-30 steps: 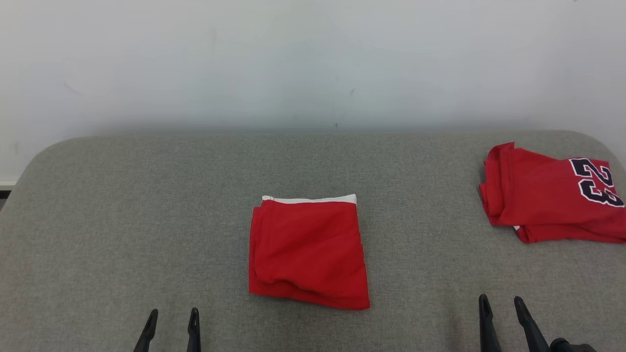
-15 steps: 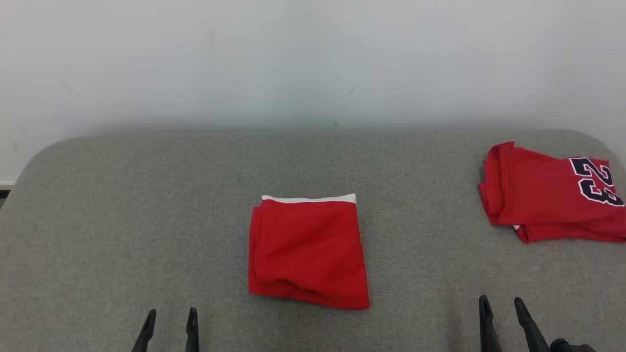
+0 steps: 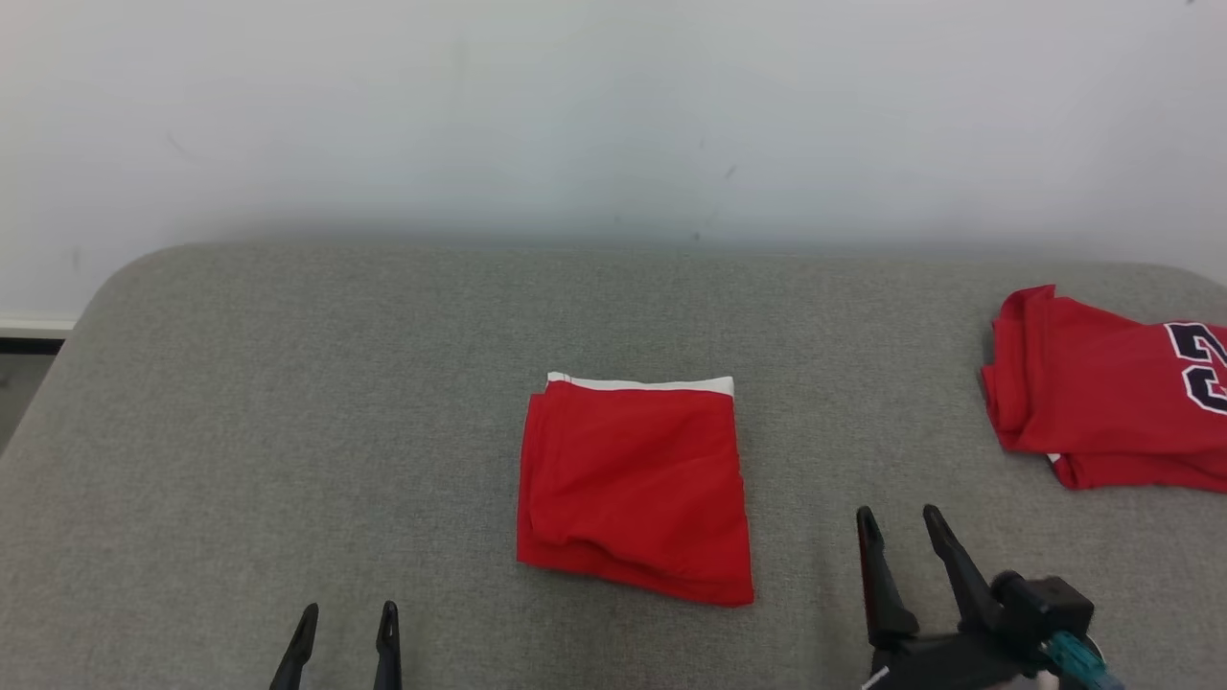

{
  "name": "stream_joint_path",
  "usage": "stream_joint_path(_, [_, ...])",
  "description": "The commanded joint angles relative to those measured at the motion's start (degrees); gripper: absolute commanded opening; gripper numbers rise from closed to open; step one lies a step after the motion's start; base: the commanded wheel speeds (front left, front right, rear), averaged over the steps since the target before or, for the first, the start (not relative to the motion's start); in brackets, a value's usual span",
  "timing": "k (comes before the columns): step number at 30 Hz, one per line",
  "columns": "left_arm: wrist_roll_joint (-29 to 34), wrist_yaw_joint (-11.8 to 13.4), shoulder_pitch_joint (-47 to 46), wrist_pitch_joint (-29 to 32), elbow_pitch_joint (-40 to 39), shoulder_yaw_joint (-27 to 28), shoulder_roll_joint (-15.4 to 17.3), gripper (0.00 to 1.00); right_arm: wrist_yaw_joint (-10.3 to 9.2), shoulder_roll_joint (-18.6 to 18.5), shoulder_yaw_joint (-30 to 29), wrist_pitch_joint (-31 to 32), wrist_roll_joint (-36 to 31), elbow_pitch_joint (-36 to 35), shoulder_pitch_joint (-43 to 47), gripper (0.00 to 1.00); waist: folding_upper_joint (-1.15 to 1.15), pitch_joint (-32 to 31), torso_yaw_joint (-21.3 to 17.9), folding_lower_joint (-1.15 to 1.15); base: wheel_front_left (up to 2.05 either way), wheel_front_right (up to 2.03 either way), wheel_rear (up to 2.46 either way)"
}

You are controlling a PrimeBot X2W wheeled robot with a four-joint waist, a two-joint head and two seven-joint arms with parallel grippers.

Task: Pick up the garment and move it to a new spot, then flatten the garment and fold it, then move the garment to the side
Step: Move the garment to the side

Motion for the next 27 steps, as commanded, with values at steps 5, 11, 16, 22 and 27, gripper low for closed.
stream_joint_path(5, [0.0, -0.4, -1.7, -0.2, 0.5, -1.3, 0.0, 1.0, 0.03, 0.0, 2.5, 0.0, 0.4, 9.8, -10.7, 1.0, 0.0, 1.4, 3.6, 0.0, 0.0, 0.0, 0.0])
stream_joint_path(11, [-0.1, 0.0, -3.7, -0.2, 0.7, -3.3, 0.0, 1.0, 0.03, 0.0, 2.9, 0.0, 1.3, 26.4, -22.1, 1.0, 0.0, 3.3, 7.1, 0.0, 0.0, 0.0, 0.0])
stream_joint_path(16, [-0.4, 0.0, -5.3, -0.2, 1.2, -5.2, 0.0, 1.0, 0.03, -0.1, 2.2, 0.1, 2.0, 39.1, -29.4, 1.0, 0.0, 4.8, 10.1, 0.0, 0.0, 0.0, 0.0])
stream_joint_path(22, [-0.8, 0.6, -7.0, -0.2, 1.6, -6.9, 0.0, 1.0, 0.03, -0.1, 3.0, 0.2, 5.5, 47.4, -34.2, 1.0, 0.0, 6.4, 12.0, 0.0, 0.0, 0.0, 0.0])
stream_joint_path(27, [-1.0, 0.7, -7.9, -0.2, 2.2, -8.3, 0.1, 1.0, 0.03, 0.0, 5.0, 3.2, 9.5, 51.5, -35.7, 1.0, 0.0, 7.5, 13.1, 0.0, 0.0, 0.0, 0.0])
